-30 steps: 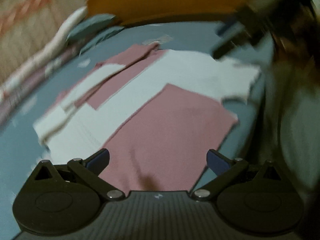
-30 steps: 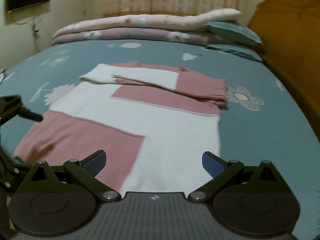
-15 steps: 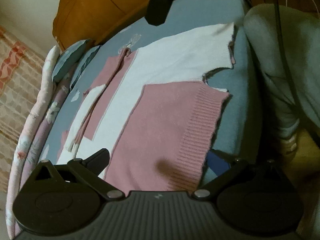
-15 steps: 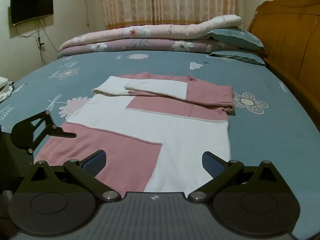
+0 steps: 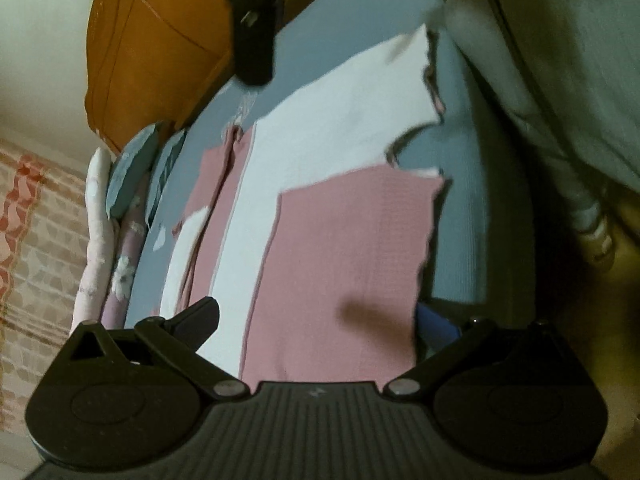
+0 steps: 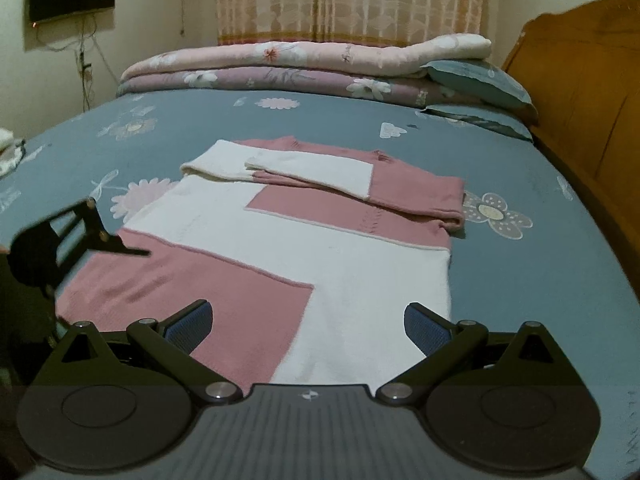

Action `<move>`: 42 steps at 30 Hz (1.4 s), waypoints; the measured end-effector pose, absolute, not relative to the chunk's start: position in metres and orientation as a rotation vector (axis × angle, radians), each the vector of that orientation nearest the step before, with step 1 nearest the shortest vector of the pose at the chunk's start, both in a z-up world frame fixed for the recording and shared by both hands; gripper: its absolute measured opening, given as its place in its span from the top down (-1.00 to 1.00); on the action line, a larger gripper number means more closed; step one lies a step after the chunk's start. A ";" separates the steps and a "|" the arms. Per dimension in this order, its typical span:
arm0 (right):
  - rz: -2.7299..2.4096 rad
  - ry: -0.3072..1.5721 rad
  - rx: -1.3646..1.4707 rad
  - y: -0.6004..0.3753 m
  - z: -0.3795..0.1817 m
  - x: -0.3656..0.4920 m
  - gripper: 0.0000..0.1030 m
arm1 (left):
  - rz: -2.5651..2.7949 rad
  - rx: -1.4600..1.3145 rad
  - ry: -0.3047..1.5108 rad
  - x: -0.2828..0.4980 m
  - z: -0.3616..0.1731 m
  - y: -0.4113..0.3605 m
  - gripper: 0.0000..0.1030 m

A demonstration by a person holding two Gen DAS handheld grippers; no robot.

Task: Fold clothes
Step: 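Move both open grippers down to the pink ribbed hem of the sweater, then close both grippers on the pink ribbed hem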

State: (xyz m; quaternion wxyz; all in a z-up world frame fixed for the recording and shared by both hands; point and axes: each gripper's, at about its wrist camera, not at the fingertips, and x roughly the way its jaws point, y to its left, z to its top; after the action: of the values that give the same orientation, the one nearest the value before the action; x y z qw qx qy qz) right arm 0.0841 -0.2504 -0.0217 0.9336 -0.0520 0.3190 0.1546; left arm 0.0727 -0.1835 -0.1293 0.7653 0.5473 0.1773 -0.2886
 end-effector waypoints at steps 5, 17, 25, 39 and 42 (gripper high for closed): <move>0.329 0.653 -0.104 -0.246 -0.024 0.083 -1.00 | -0.680 1.208 0.338 0.076 -0.132 -0.202 -0.99; 0.323 0.681 -0.150 -0.258 -0.031 0.079 -1.00 | -0.688 1.146 0.335 0.092 -0.121 -0.197 -0.99; 0.494 0.692 -0.534 -0.199 -0.058 0.073 -0.85 | -0.678 1.098 0.358 0.108 -0.112 -0.191 -0.99; 0.596 0.645 -0.980 -0.145 -0.109 0.072 0.85 | -0.712 0.972 0.405 0.096 -0.112 -0.166 -0.99; 0.583 0.635 -0.921 -0.151 -0.098 0.074 0.85 | -0.716 0.932 0.436 0.091 -0.117 -0.162 -0.74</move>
State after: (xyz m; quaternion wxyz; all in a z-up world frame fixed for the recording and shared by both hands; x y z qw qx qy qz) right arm 0.0736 -0.1512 -0.0983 0.8076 -0.4306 0.2967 0.2725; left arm 0.0907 -0.1617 -0.1173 0.8100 0.4359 0.2039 -0.3352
